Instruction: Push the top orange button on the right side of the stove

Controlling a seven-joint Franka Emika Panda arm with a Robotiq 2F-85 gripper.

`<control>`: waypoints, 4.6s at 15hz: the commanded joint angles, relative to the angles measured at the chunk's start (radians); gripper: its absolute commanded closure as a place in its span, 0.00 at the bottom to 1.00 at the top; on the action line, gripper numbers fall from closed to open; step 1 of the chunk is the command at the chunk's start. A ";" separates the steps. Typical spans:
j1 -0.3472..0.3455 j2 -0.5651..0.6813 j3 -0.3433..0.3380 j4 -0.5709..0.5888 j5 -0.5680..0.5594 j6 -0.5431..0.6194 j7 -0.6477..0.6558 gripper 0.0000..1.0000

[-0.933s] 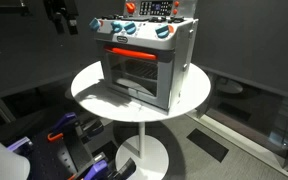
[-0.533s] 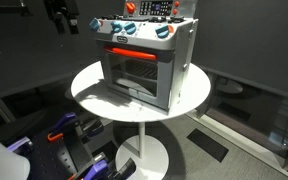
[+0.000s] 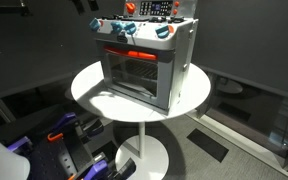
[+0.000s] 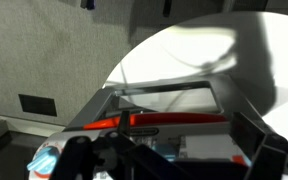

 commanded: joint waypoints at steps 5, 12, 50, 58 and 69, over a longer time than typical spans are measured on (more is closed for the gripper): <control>-0.121 0.159 -0.054 0.178 -0.089 0.146 0.053 0.00; -0.192 0.331 -0.079 0.307 -0.186 0.281 0.135 0.00; -0.053 0.783 -0.288 0.724 -0.306 0.258 0.258 0.00; -0.051 0.670 -0.274 0.615 -0.196 0.179 0.173 0.00; -0.043 0.378 -0.248 0.381 0.006 -0.079 -0.036 0.00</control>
